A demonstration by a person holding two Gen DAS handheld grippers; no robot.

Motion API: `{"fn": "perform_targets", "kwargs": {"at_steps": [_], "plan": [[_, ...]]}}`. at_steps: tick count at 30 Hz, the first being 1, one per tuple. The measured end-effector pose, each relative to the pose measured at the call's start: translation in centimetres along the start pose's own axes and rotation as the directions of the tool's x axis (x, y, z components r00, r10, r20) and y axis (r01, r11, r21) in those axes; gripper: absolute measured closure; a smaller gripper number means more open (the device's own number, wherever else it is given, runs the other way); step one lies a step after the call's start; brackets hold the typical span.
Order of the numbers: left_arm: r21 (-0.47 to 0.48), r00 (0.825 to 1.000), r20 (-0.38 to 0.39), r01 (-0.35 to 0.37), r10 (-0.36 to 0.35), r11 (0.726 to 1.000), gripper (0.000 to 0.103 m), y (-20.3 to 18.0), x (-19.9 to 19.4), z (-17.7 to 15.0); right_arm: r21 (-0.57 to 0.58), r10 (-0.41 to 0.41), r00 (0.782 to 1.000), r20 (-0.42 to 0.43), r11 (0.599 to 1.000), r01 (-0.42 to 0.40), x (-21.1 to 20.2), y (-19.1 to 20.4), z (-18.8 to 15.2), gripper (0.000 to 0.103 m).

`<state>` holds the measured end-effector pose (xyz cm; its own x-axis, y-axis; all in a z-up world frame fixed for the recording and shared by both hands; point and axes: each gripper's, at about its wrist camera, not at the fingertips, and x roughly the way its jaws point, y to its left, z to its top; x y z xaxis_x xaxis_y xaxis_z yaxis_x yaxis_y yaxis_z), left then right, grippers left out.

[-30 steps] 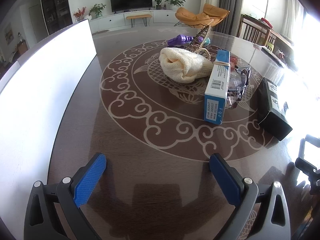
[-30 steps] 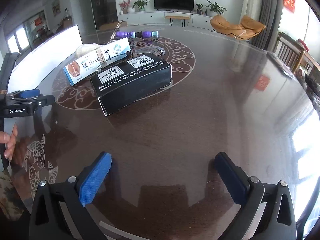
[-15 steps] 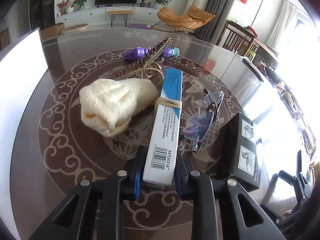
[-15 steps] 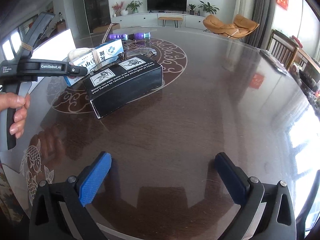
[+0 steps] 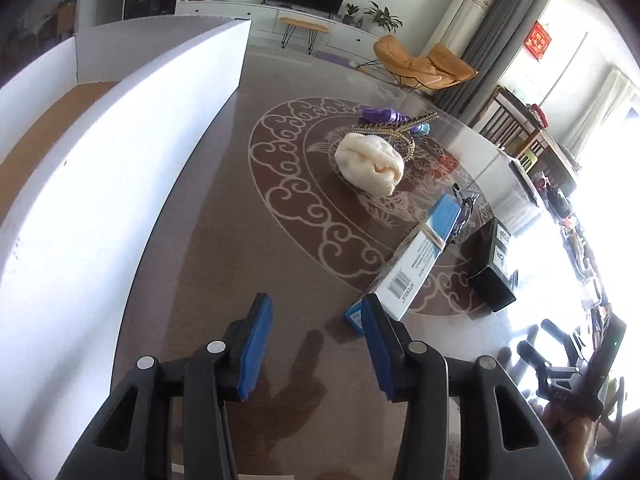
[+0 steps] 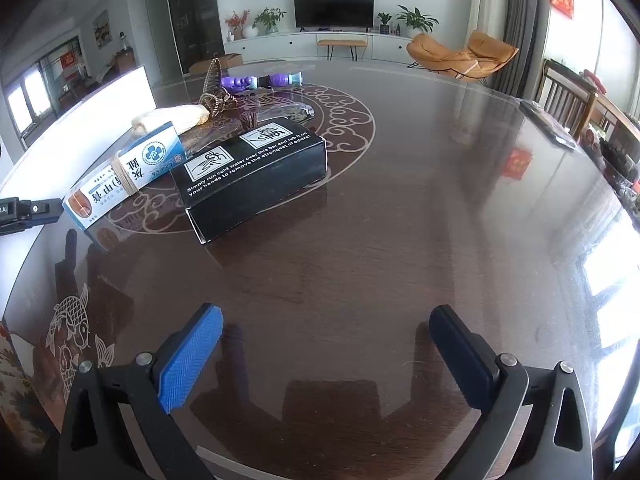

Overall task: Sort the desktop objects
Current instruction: 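Close the left tool on the blue-and-white toe-nail cream box, then lift the cream box with the left tool and hold it above the table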

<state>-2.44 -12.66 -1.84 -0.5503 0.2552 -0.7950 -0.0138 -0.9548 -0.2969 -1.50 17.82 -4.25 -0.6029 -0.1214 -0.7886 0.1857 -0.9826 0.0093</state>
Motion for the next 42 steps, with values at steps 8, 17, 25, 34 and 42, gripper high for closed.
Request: {"fn": "perform_targets", "kwargs": {"at_steps": [8, 17, 25, 34, 42], "plan": [[0.303, 0.998, 0.048, -0.062, 0.050, 0.951, 0.035, -7.0, 3.1, 3.4, -0.010, -0.019, 1.000, -0.006, 1.000, 0.018, 0.1, 0.2, -0.1, 0.000], [0.231, 0.998, -0.063, 0.038, -0.024, 0.972, 0.035, -6.9, 6.5, 2.8, -0.012, -0.016, 1.000, -0.012, 1.000, 0.016, 0.2, 0.1, -0.1, 0.000], [-0.009, 0.994, -0.072, 0.085, -0.085, 0.996, 0.074, -1.2, 5.7, 3.2, -0.014, -0.001, 1.000, -0.008, 1.000, 0.001, 0.2, 0.2, 0.0, 0.000], [0.037, 0.995, -0.077, -0.060, 0.063, 0.998, 0.075, -0.7, 5.1, 3.2, -0.011, 0.010, 1.000, -0.004, 1.000, -0.010, 0.1, 0.1, -0.1, 0.000], [0.054, 0.999, -0.037, -0.030, 0.032, 0.998, 0.071, -0.6, 3.7, 3.9, -0.008, 0.012, 1.000, 0.000, 1.000, -0.012, 0.1, 0.0, -0.2, 0.000]]}}
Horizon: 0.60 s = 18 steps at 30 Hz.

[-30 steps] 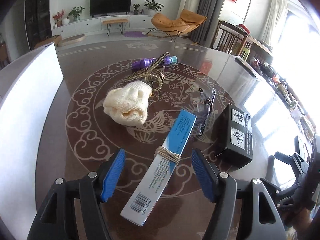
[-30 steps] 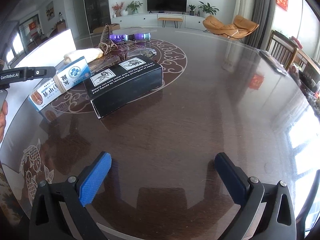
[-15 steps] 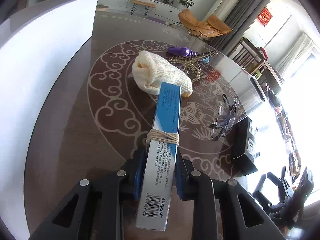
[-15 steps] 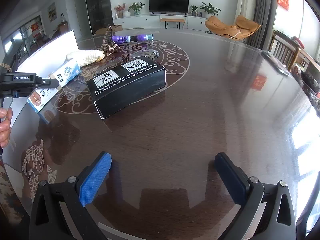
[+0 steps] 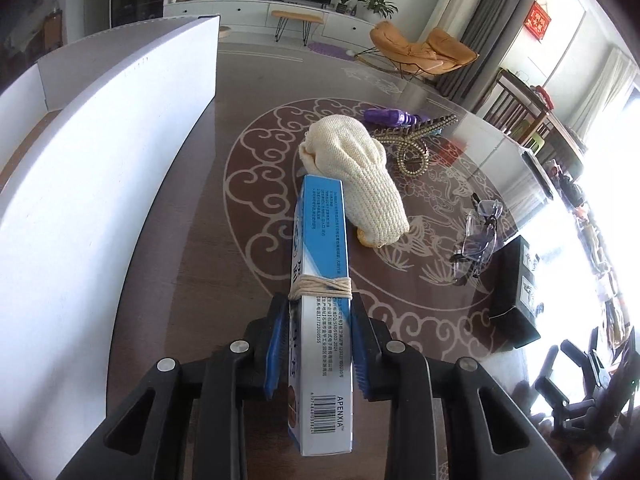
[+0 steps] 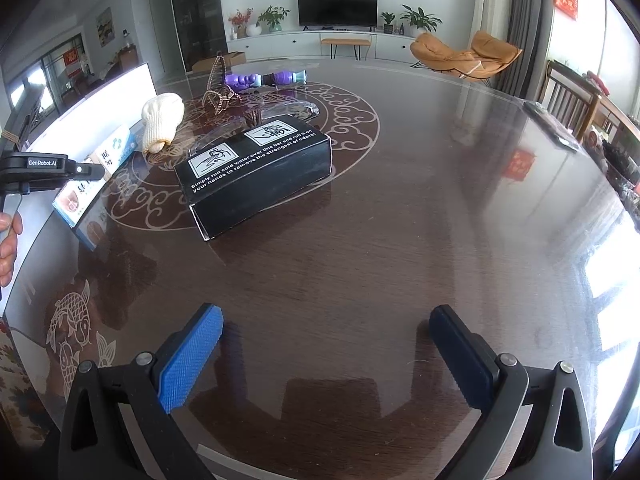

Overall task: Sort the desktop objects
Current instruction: 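Lift the cream box with the left tool and hold it above the table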

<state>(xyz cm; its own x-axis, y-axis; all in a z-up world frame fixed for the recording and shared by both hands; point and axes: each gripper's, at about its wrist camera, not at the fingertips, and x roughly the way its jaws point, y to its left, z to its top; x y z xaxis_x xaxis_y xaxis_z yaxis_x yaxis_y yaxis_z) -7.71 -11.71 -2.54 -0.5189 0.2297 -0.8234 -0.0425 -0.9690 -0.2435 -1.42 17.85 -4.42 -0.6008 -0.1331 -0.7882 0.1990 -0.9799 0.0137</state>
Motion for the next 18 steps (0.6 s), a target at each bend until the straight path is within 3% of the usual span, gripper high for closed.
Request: {"fn": "perform_targets", "kwargs": {"at_steps": [3, 5, 9, 11, 15, 18], "plan": [[0.067, 0.999, 0.036, -0.004, 0.001, 0.998, 0.052, -0.6, -0.9, 0.1, -0.002, 0.001, 1.000, 0.006, 1.000, -0.001, -0.2, 0.0, 0.0, 0.000], [0.120, 0.999, 0.054, -0.008, 0.002, 0.993, 0.030, -1.2, -1.2, 0.1, -0.006, 0.002, 1.000, 0.006, 1.000, -0.002, -0.2, 0.1, 0.0, 0.000], [0.228, 0.996, 0.050, -0.084, 0.074, 0.970, 0.028, -2.8, -0.3, 0.3, -0.012, 0.000, 1.000, -0.001, 1.000, 0.000, -0.1, 0.3, 0.0, 0.000], [0.227, 0.989, 0.064, -0.145, 0.134, 0.963, 0.028, -2.8, -0.1, 0.4, -0.011, -0.002, 1.000, -0.002, 1.000, 0.002, 0.0, 0.2, 0.1, 0.000], [0.159, 0.996, 0.074, -0.056, 0.045, 0.986, 0.028, -2.4, -0.6, 0.2, -0.006, -0.008, 1.000, 0.000, 1.000, 0.008, -0.1, 0.2, 0.0, 0.000], [0.222, 0.996, 0.088, -0.039, 0.020, 0.974, 0.028, -4.2, -0.9, -0.8, -0.010, -0.005, 1.000, 0.003, 1.000, 0.005, -0.1, 0.2, 0.0, 0.000]]}}
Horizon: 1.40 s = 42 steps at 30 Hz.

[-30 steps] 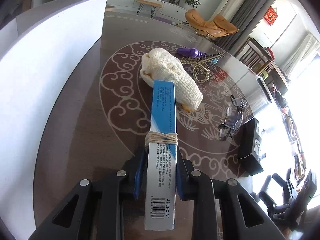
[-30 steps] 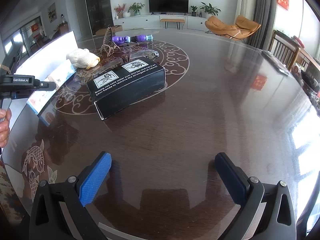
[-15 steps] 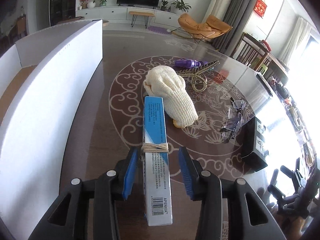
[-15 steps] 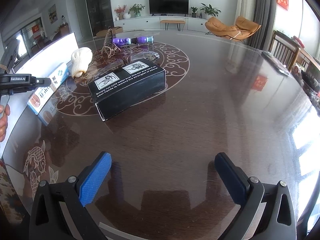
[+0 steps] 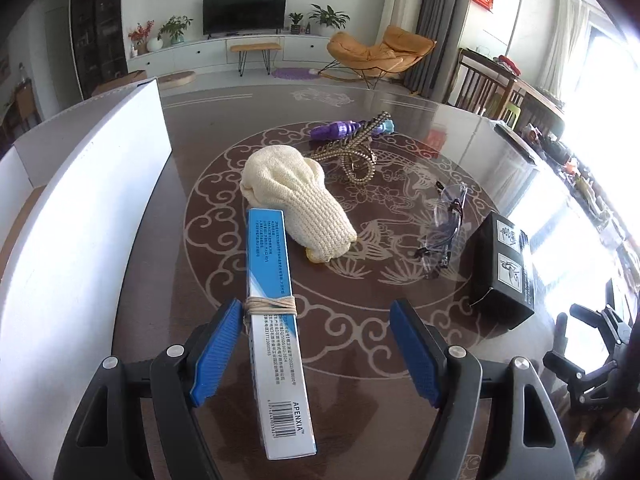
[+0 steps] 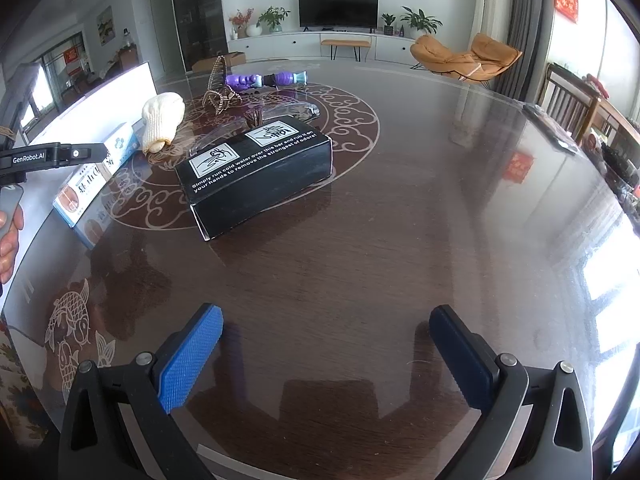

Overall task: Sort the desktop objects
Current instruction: 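Lift the cream box with the left tool and hold it above the table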

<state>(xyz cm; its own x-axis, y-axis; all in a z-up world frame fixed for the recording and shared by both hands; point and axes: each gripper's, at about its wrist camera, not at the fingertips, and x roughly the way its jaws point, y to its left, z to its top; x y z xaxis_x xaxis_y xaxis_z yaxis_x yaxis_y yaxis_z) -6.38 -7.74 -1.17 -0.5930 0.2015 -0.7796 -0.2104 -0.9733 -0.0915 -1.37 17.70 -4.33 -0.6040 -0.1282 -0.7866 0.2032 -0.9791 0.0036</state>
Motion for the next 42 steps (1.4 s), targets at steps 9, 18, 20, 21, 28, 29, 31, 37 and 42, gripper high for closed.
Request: {"fn": "perform_targets", "kwargs": {"at_steps": [9, 18, 20, 21, 28, 29, 31, 37, 42], "plan": [[0.130, 0.993, -0.033, 0.121, -0.118, 0.984, 0.028, -5.8, 0.3, -0.8, 0.007, -0.002, 1.000, 0.008, 1.000, 0.002, -0.2, 0.0, 0.0, 0.000], [-0.035, 0.998, 0.029, 0.048, -0.047, 0.998, 0.028, -1.2, -1.5, 0.8, -0.003, 0.000, 1.000, 0.016, 1.000, 0.001, -0.4, 0.2, 0.0, 0.000], [-0.019, 1.000, 0.006, 0.020, -0.020, 1.000, 0.028, -1.4, -0.6, 0.9, -0.006, -0.001, 1.000, 0.009, 1.000, 0.001, -0.3, 0.3, 0.0, 0.000], [-0.011, 1.000, -0.009, -0.003, 0.003, 1.000, 0.028, -1.5, 0.1, 0.7, -0.006, -0.004, 1.000, 0.007, 1.000, 0.004, -0.3, 0.3, 0.0, 0.000], [-0.073, 0.992, -0.090, -0.097, 0.090, 0.993, 0.028, -0.6, 3.8, -0.5, 0.001, -0.014, 1.000, 0.010, 1.000, 0.014, -0.3, 0.1, -0.1, 0.000], [-0.077, 0.991, -0.096, -0.106, 0.098, 0.991, 0.028, -0.4, 4.1, -0.5, 0.001, -0.013, 1.000, 0.010, 1.000, 0.013, -0.3, 0.1, -0.1, 0.000], [-0.066, 0.989, -0.087, -0.125, 0.119, 0.990, 0.028, -0.4, 4.2, -0.6, -0.001, -0.009, 1.000, 0.009, 1.000, 0.009, -0.3, 0.1, -0.1, 0.000], [-0.062, 0.982, -0.097, -0.166, 0.160, 0.984, 0.001, -0.1, 4.6, -0.9, 0.006, -0.007, 1.000, 0.017, 1.000, 0.007, -0.4, 0.0, -0.2, 0.000], [-0.074, 0.983, -0.077, -0.174, 0.168, 0.982, 0.000, 0.5, 4.4, -1.3, 0.009, -0.006, 1.000, 0.022, 1.000, 0.005, -0.5, -0.1, -0.2, 0.000]]}}
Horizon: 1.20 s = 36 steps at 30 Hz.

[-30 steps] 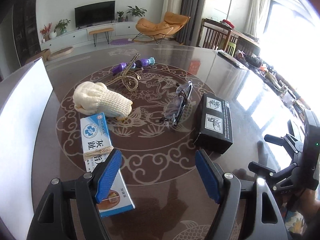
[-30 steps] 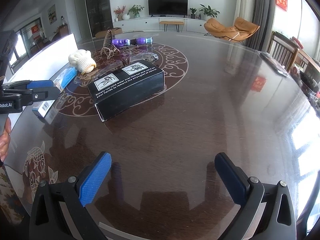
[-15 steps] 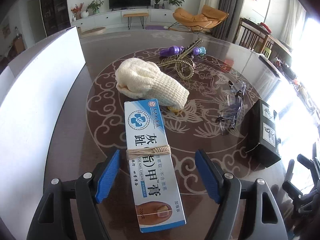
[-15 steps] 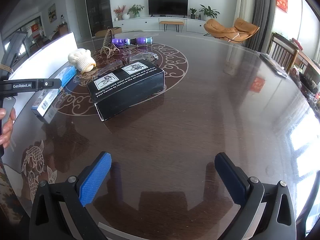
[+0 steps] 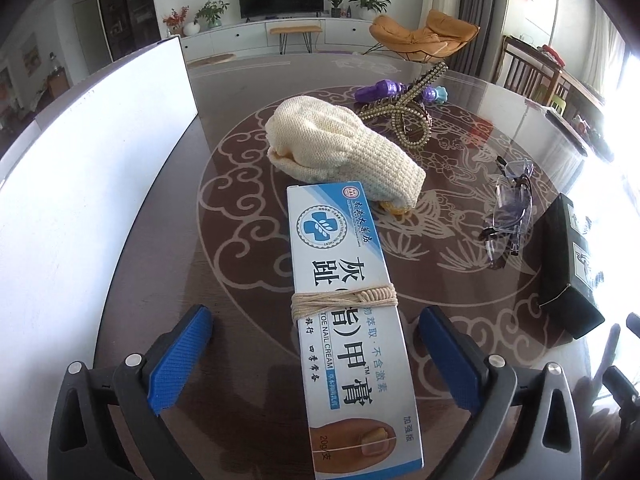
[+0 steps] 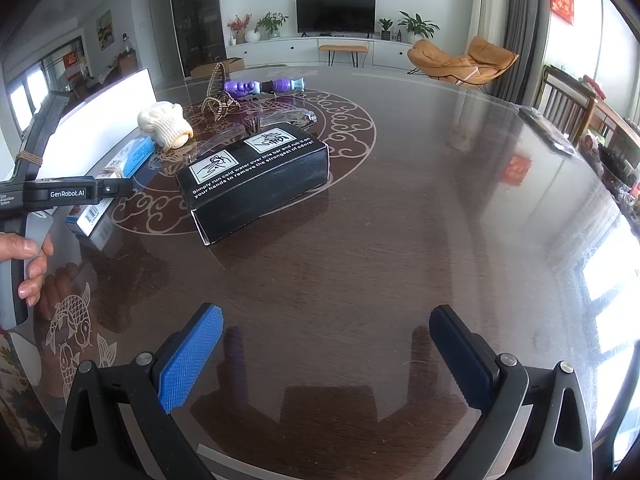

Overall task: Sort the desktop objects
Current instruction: 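Lift the cream box with the left tool and hold it above the table, then close the right tool on the black soap box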

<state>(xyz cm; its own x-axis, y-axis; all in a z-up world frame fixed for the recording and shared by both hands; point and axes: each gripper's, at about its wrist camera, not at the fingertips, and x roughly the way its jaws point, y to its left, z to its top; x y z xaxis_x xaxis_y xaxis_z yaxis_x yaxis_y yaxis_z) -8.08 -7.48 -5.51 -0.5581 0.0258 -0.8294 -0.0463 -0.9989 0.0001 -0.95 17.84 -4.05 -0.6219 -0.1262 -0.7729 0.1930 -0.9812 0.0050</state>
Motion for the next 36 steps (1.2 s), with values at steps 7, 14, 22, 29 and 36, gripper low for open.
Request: {"fn": "perform_targets", "kwargs": {"at_steps": [7, 14, 22, 29, 36], "plan": [[0.004, 1.000, 0.013, 0.006, -0.006, 1.000, 0.000, 0.2, -0.1, -0.5, 0.091, 0.090, 0.996, 0.009, 0.992, -0.091, 0.1, -1.8, 0.3, 0.000], [0.002, 1.000, 0.015, 0.006, -0.006, 1.000, 0.000, 0.2, -0.1, -0.3, 0.346, 0.269, 0.963, -0.006, 0.904, -0.251, 2.2, -1.5, 4.6, 0.000], [0.002, 1.000, 0.016, 0.008, -0.008, 1.000, 0.000, 0.2, -0.2, -0.3, 0.396, 0.160, 0.981, -0.112, 0.913, -0.103, 7.6, 4.3, 11.1, 0.000], [0.002, 1.000, 0.016, 0.008, -0.008, 1.000, 0.000, 0.2, -0.2, -0.4, 0.213, 0.036, 0.989, -0.145, 0.977, -0.004, 7.5, 5.2, 10.9, 0.023], [0.006, 1.000, 0.015, 0.003, -0.003, 1.000, 0.000, 0.1, -0.5, -0.5, 0.117, 0.096, 0.990, -0.107, 0.990, -0.083, 4.2, 2.8, 7.0, 0.040]]}}
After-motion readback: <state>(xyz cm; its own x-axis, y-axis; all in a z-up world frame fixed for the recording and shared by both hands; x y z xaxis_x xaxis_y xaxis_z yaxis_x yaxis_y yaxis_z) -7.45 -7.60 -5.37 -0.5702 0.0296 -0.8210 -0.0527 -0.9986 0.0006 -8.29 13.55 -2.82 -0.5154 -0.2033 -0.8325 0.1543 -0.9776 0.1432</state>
